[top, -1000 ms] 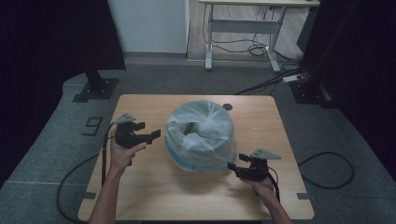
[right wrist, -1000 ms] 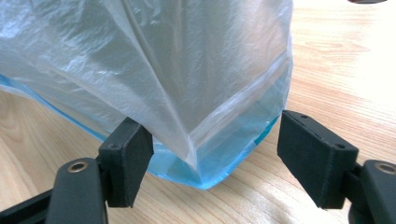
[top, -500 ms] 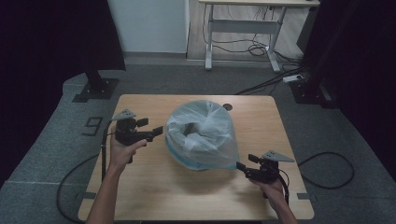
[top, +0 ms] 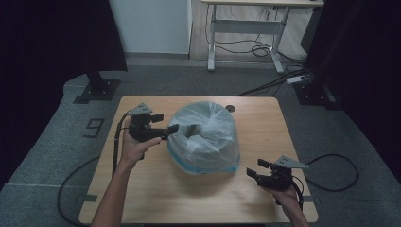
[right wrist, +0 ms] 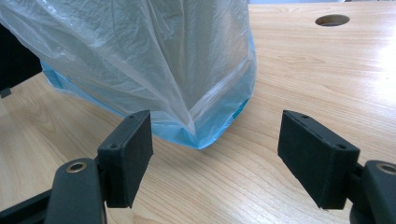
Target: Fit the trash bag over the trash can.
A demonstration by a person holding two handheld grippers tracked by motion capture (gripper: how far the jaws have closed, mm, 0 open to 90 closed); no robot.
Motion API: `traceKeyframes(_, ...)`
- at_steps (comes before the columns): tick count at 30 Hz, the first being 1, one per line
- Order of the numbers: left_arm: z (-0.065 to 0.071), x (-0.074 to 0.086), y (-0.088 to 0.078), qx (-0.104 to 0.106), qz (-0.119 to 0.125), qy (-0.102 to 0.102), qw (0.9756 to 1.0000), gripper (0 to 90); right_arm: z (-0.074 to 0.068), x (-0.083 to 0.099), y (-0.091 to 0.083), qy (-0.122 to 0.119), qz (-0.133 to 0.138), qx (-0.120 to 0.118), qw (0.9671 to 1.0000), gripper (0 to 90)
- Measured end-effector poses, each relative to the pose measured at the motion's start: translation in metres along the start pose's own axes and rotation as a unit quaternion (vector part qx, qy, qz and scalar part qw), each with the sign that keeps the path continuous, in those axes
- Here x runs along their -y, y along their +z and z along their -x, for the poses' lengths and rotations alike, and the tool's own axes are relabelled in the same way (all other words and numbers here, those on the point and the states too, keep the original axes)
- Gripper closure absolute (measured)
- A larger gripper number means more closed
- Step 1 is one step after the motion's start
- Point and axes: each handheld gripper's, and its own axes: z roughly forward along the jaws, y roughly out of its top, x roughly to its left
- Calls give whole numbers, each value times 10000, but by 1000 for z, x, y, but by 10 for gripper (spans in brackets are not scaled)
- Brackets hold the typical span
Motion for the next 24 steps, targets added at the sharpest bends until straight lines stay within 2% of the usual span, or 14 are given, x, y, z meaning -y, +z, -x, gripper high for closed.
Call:
traceKeyframes(6,9,-13,19,101,-158,27,9998,177,3,2,0,18,-30,87,10000,274)
traceKeyframes(11,16,-29,39,363,-408,87,9985,203,6,2,-3,104,-52,128,9999,283)
traceKeyframes(17,18,-48,57,557,-586,-5,9967,206,3,0,-4,116,-64,60,9999,283)
traceKeyframes(19,19,-53,63,680,-643,-53,9956,239,2,0,-5,117,-111,52,9999,296)
traceKeyframes(24,23,-64,82,617,-891,-35,9941,244,-1,-2,-6,55,-147,15,9999,299)
